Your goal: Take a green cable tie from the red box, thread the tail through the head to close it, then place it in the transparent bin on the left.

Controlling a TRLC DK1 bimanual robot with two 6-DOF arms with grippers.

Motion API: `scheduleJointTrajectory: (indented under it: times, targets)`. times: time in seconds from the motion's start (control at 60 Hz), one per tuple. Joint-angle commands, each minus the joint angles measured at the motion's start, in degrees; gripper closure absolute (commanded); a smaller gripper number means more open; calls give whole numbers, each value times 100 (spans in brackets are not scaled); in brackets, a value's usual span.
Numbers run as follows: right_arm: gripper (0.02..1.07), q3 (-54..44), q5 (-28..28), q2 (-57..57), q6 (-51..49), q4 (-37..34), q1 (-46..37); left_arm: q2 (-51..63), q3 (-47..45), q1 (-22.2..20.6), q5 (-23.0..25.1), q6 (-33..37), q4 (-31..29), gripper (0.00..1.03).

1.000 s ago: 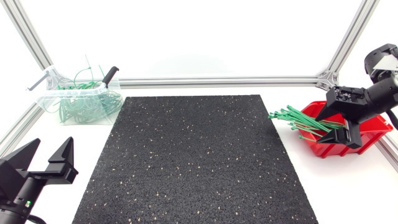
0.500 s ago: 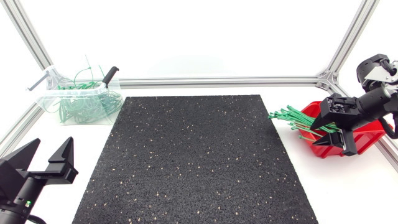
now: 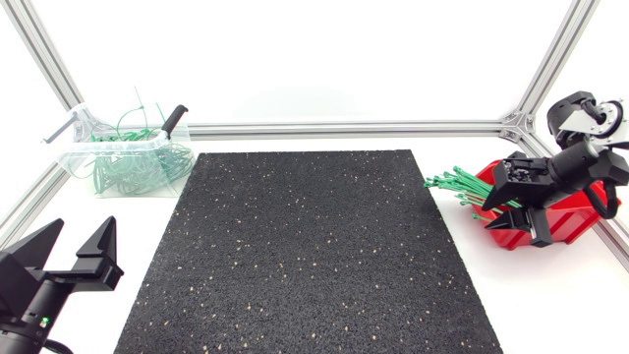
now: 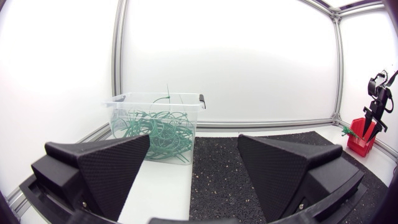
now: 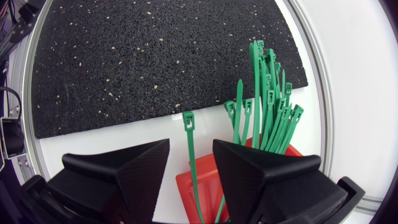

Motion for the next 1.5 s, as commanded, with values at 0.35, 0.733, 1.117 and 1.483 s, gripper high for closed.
scheduleJointTrajectory:
  times: [0.35, 0.733, 1.117, 1.483]
  targets:
    - [80, -254, 132, 256, -158, 143, 51, -26, -222, -18, 47, -59, -137, 5]
    - [88, -324, 123, 124, -158, 337, 15, -26, -222, -9, 47, -59, -137, 5]
    - [101, -272, 26, -157, -184, 117, 15, -26, -222, 0, 47, -59, -137, 5]
    - [101, -175, -132, -588, -184, -296, 24, -17, -222, -9, 47, -59, -137, 5]
